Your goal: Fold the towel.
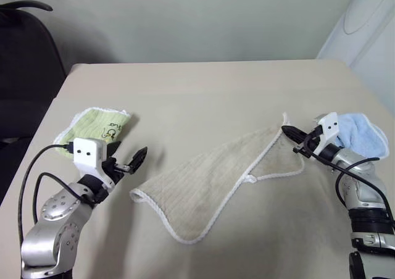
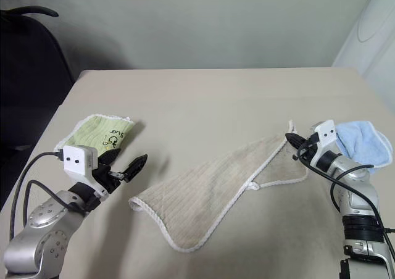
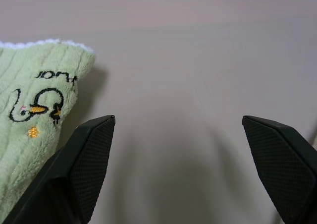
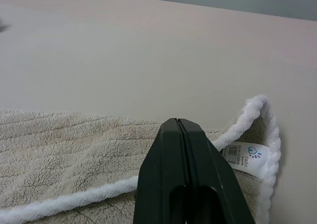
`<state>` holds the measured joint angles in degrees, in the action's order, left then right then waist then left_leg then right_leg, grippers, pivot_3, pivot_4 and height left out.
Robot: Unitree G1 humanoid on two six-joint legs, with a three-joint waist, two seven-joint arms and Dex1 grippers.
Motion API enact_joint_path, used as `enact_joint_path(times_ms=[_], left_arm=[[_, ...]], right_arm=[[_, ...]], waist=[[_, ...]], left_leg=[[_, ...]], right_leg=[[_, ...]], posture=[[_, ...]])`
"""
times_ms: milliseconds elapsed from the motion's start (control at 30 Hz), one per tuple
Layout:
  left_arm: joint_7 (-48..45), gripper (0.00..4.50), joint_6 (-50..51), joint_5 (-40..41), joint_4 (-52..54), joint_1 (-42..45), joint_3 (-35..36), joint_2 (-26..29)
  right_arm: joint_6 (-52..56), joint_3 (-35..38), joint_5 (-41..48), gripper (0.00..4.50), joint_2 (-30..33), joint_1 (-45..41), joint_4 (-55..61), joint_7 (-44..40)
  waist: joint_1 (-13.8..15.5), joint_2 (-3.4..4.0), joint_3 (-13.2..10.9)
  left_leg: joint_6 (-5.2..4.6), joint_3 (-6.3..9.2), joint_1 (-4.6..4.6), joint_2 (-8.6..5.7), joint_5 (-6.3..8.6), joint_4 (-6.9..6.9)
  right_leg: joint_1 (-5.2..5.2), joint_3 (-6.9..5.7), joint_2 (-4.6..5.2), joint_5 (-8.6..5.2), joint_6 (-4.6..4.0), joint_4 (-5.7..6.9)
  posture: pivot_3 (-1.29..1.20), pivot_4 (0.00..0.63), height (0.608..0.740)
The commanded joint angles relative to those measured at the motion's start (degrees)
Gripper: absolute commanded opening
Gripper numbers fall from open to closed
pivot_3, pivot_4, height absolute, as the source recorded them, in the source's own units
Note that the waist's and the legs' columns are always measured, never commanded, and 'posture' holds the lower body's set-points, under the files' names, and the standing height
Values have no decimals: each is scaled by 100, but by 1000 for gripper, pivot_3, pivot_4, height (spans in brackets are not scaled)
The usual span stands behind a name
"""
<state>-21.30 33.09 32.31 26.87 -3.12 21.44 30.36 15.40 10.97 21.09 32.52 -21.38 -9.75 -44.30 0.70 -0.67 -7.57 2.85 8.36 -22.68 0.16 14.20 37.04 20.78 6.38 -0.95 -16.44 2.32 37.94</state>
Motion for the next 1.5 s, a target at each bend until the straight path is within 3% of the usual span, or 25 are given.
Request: enact_joint_path(times_ms=[33,433,767,1100,1200,1333,1500], left_arm=[[11,4463,-31,50,210,-20,116,-5],[-57,4463,44,67,172,96,78,83],[-29,4463,182,75,353,33,-174,-10],[-103,4463,181,-26,247,227,-376,58],[-310,4463,56,-365,367,216,-648,366],[-409,4500,55,-331,560,246,-679,465],[-417,4500,34,-293,596,237,-646,371]], right_arm=[[-71,68,41,0,86,-54,90,-83],[66,226,104,0,160,275,447,26],[182,436,26,0,588,627,790,33],[-536,106,-457,0,1055,150,-8,-264],[-858,-186,-810,0,1124,-164,-387,-376],[-1651,-738,-1493,935,1337,-714,-1133,-589],[-4226,-1847,-3331,2637,1728,-1586,-2543,33]], waist=[[-3,0,0],[-1,-1,0],[-2,-1,0],[7,-1,1],[-5,-1,0],[-16,0,0],[-4,1,0]], left_leg=[[0,0,0,0,0,0],[0,0,0,0,0,0],[0,-1,0,0,0,0],[-1,-1,1,0,1,0],[-2,-3,1,0,1,0],[-2,-2,1,1,2,-2],[-33,1,1,1,19,-3]], right_leg=[[0,0,0,0,0,0],[0,-1,0,0,-1,0],[-2,0,0,0,-1,0],[-3,0,0,0,0,0],[-1,1,0,0,0,1],[3,2,0,0,-1,3],[2,-1,5,1,-2,6]], posture=[[0,150,740],[0,150,740],[0,150,740],[0,150,740],[0,150,740],[0,150,740],[0,150,740]])
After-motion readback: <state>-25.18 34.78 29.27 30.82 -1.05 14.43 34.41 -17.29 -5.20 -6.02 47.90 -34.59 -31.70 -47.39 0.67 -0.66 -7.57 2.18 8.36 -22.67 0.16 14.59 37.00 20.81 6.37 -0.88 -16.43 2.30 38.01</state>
